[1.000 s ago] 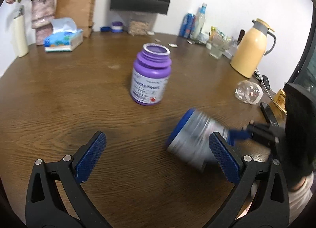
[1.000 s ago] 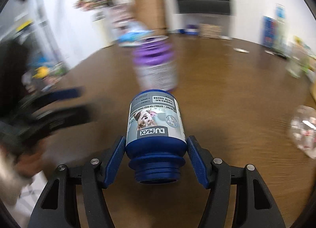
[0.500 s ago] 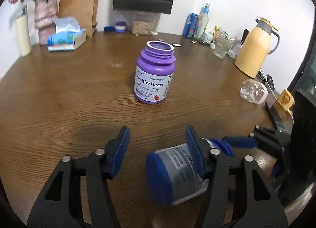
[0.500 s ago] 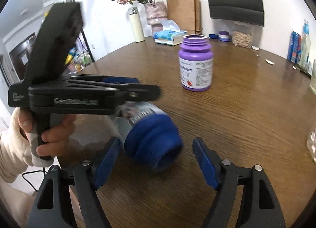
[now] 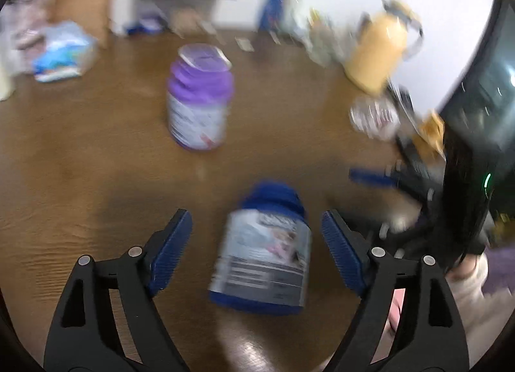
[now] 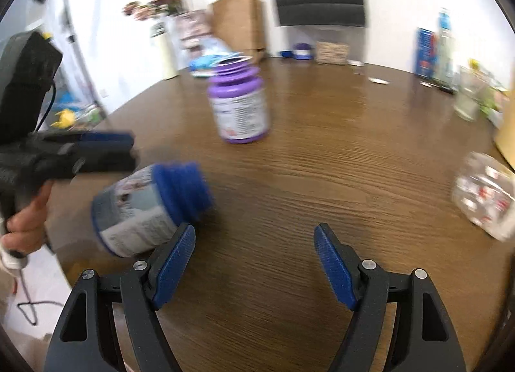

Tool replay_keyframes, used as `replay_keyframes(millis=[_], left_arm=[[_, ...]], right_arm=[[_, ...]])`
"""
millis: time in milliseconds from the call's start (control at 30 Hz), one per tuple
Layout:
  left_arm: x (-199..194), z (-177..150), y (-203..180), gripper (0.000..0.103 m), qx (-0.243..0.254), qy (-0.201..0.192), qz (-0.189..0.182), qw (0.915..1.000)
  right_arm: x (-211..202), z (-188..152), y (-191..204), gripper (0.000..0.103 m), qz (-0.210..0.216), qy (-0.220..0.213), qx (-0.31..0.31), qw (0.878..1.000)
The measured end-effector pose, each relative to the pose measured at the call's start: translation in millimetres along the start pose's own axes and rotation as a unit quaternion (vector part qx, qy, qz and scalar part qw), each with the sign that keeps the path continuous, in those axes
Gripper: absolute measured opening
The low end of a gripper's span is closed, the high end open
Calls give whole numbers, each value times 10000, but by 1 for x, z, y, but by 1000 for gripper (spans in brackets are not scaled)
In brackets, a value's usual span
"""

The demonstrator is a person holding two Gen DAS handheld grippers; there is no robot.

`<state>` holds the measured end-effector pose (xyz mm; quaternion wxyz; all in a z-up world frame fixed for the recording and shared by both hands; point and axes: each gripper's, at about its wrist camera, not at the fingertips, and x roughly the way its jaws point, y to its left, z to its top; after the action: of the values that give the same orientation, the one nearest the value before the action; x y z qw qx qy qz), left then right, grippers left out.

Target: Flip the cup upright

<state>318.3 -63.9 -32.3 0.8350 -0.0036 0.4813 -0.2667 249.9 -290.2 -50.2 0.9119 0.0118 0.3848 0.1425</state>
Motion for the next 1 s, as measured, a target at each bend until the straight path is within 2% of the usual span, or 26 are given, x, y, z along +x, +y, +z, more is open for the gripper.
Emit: replay_keyframes(millis=[33, 100, 133, 233, 267, 367, 400, 433, 533, 567, 633, 700, 733, 800, 867, 900, 933, 967, 1000], left_arm=[[11, 1, -2, 79, 20, 309, -26, 9995], [30, 2, -5, 63, 99, 723, -38, 9973], [34, 1, -6, 60, 158, 772, 1, 9969], [31, -3, -14, 60, 442, 569, 104, 9973], [28, -4, -14, 60, 459, 452, 135, 9978], [6, -3, -11, 60, 472, -260, 372, 9979], [-7, -2, -12, 60, 563, -660, 596, 9944], [-12, 1, -12, 60, 620, -889, 730, 9914], [-38, 8, -14, 60, 950, -1693, 1194, 9737], [-42, 9, -13, 60, 1017, -1781, 1209, 9712], [-51, 10, -12, 60, 1218, -2047, 1208, 9637], [-60, 10, -10, 60, 1352, -2383, 1278, 9532], [-59, 11, -10, 60, 1330, -2455, 1314, 9512], [-63, 14, -1, 60, 1227, -2711, 1375, 9447], [-65, 17, 2, 60, 1269, -2874, 1409, 9389], [-67, 19, 5, 60, 1311, -2973, 1426, 9349], [-65, 21, 8, 60, 1319, -2974, 1458, 9343], [-65, 24, 11, 60, 1299, -2998, 1478, 9335], [-65, 28, 18, 60, 1224, -3011, 1434, 9348]], right_arm=[[-5, 0, -7, 81, -51, -18, 147, 9999], [-14, -1, -18, 81, -117, -40, 385, 9992], [-18, -1, -22, 81, -129, -66, 456, 9989], [-27, -3, -26, 81, -35, -130, 564, 9983], [-28, -3, -25, 81, -8, -142, 574, 9983], [-27, 2, -20, 81, 98, -238, 540, 9982], [-27, 8, -18, 81, 229, -299, 552, 9978], [-28, 17, -15, 81, 451, -398, 592, 9964], [-28, 46, -5, 81, 948, -633, 639, 9914], [-27, 58, -1, 81, 1048, -736, 678, 9894], [-23, 85, 10, 81, 1557, -834, 623, 9823], [-14, 104, 19, 81, 2096, -772, 690, 9723], [-6, 115, 24, 85, 2305, -689, 743, 9678], [6, 128, 35, 89, 2310, -542, 905, 9672], [19, 143, 44, 89, 2561, -486, 996, 9603], [24, 147, 45, 87, 2669, -465, 1003, 9573], [34, 154, 49, 69, 2887, -347, 1038, 9511], [39, 159, 54, 67, 3123, -269, 1032, 9440], [40, 164, 60, 67, 3001, -295, 914, 9491]])
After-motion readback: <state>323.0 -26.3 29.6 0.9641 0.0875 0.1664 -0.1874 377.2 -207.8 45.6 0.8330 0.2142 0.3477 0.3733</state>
